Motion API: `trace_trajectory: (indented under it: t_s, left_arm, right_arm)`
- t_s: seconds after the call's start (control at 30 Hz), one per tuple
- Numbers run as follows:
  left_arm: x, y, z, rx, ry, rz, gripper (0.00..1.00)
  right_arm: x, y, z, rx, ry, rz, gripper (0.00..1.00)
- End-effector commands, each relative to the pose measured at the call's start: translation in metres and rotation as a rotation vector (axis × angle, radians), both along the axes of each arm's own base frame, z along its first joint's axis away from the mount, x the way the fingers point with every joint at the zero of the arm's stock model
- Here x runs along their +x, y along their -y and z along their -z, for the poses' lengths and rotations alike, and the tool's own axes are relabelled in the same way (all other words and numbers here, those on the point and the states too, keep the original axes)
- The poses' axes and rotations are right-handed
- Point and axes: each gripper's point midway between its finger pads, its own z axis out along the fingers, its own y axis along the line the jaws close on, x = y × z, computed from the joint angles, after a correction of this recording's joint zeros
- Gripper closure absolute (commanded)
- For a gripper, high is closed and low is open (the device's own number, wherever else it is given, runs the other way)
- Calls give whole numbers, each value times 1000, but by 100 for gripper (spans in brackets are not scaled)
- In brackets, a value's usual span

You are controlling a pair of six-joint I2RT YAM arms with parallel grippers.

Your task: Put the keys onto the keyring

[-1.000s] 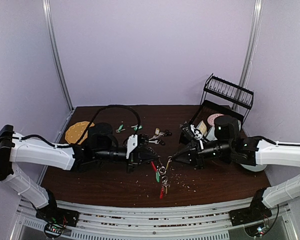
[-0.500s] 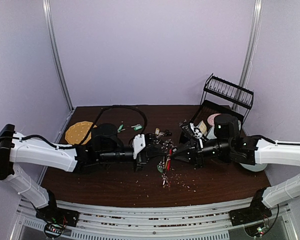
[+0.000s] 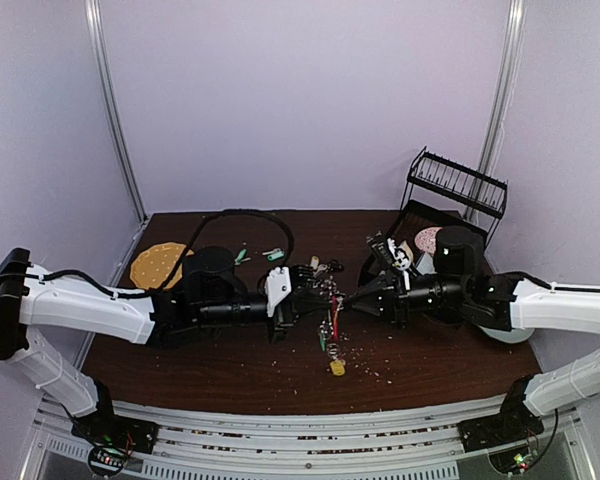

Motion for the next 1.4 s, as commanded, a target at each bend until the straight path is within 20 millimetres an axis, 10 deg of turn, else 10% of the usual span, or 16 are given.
trace_trajectory:
  t_s: [0.0, 1.37]
  left_arm:
    - [-6, 6, -33, -105, 42, 29, 100]
    - [-43, 3, -50, -123, 234, 215, 100]
  right_arm:
    - [4, -1, -6, 30, 16, 4, 100]
    - [5, -1, -8, 52, -49, -47, 100]
